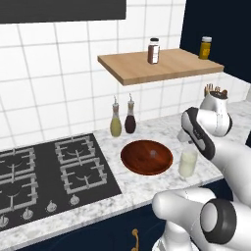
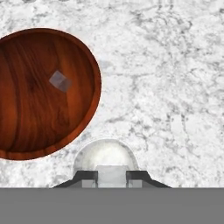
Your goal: Grab a lemon wedge from the fridge and one ice cube from the ice bowl, and put them in the glass of lemonade.
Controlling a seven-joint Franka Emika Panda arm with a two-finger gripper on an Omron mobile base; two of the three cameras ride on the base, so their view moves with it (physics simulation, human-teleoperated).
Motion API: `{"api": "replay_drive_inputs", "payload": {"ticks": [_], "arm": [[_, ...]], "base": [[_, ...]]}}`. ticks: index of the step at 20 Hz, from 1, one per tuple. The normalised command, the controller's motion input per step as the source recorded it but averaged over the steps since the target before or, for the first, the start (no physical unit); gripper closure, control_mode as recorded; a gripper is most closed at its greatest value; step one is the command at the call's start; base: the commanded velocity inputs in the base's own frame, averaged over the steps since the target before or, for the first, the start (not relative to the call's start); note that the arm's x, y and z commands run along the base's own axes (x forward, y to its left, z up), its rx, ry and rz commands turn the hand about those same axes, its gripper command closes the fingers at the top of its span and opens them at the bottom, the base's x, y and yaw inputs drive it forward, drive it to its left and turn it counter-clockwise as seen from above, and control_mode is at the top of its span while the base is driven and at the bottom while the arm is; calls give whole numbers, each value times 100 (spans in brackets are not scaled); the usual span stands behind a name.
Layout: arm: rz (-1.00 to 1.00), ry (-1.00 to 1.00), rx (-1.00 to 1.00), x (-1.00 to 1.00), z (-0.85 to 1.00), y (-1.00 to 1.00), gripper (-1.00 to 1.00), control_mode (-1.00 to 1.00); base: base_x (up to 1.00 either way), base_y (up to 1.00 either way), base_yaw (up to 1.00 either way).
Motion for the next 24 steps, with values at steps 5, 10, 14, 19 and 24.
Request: {"api": "replay_drive_inputs", "payload": {"ticks": [5,10,14,19,24], "arm": [[0,0,0,0,-42,0,100,-100],[0,0,0,0,-6,0,-100,-100],[0,0,0,0,0,0,-100,-100],[0,0,0,0,0,0,-100,-100],[0,0,0,-11,17,1,-100,-100]], "base": [[0,0,0],[0,0,0],[0,0,0],[0,0,0],[0,0,0]]}}
